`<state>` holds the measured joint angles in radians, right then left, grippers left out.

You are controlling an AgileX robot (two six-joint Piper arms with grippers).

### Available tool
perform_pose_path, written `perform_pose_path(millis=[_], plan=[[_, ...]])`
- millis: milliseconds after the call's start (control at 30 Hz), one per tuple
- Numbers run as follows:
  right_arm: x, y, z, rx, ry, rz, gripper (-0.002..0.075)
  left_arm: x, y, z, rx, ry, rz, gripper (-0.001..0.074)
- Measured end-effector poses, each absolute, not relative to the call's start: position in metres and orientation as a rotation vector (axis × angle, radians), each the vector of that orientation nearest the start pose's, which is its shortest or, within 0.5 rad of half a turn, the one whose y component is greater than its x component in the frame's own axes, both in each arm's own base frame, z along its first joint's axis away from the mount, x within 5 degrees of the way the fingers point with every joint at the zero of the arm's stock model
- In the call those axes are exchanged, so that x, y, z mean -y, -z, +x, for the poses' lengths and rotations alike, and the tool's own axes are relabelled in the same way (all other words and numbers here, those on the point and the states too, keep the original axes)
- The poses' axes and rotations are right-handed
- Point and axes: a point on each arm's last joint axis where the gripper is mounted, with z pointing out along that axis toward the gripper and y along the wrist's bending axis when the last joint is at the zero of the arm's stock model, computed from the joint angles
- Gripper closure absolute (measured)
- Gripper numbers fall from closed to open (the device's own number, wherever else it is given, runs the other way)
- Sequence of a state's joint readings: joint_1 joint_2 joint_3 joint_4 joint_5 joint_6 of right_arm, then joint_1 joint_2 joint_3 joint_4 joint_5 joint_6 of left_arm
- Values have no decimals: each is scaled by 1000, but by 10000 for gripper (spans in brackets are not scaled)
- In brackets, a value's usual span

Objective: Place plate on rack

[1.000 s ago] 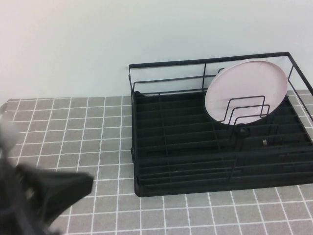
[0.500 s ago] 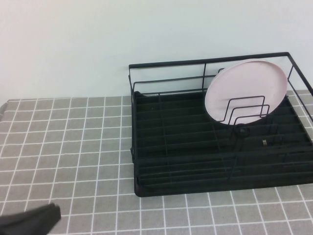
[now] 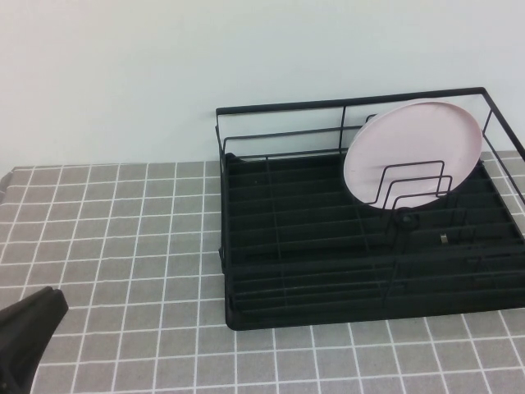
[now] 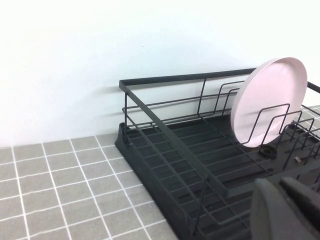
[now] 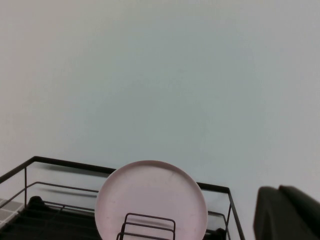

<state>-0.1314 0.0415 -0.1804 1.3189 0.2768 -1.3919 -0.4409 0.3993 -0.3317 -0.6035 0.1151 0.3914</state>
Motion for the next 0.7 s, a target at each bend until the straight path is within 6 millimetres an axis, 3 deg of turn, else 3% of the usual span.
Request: perform_pose_path(millis=[700], plan=[[-18, -265, 48, -1408, -17, -184, 725, 49, -280, 82, -1718, 566, 274, 736]])
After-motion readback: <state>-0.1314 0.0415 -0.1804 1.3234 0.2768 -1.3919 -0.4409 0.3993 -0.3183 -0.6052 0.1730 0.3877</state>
